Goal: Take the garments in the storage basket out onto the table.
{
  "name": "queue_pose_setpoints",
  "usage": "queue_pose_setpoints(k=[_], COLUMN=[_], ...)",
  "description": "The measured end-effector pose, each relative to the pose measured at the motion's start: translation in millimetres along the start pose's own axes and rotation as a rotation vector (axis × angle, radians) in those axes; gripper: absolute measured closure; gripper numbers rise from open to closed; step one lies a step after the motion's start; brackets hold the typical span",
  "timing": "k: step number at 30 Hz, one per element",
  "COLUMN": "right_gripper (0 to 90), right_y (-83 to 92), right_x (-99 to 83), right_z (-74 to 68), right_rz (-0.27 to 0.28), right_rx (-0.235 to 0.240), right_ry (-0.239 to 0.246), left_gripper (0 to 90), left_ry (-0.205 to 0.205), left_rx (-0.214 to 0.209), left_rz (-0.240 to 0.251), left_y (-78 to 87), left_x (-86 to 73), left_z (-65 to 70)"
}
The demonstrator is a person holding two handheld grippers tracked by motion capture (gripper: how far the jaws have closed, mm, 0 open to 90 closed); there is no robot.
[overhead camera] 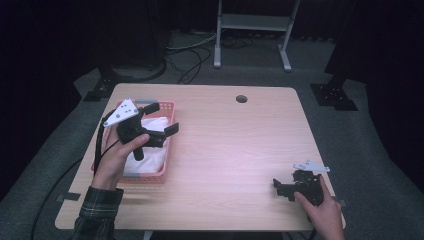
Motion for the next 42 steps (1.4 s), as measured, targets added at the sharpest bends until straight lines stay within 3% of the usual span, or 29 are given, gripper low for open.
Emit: queue_pose_setpoints(k=[42], right_gripper=[0.0], right_y=[0.0], right_x=[0.0], right_z=[0.0], right_rz=[0.0], right_rx=[0.0], right_ry=[0.0], left_gripper=[0.0], left_ry=[0.017], left_rx=[0.127], left_rz=[0.004], left_y=[39.8], left_x=[-8.5], left_z=[-40.2])
Point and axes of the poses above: each handheld gripper's, and its own axes: y roughly backward along the jaws, x roughly out of its top, z roughly to its right, the point moved 4 cm from there along -y, roughly forward along the jaws, and after that the axes turned 14 degrees about -z, right-handed, at the moved point
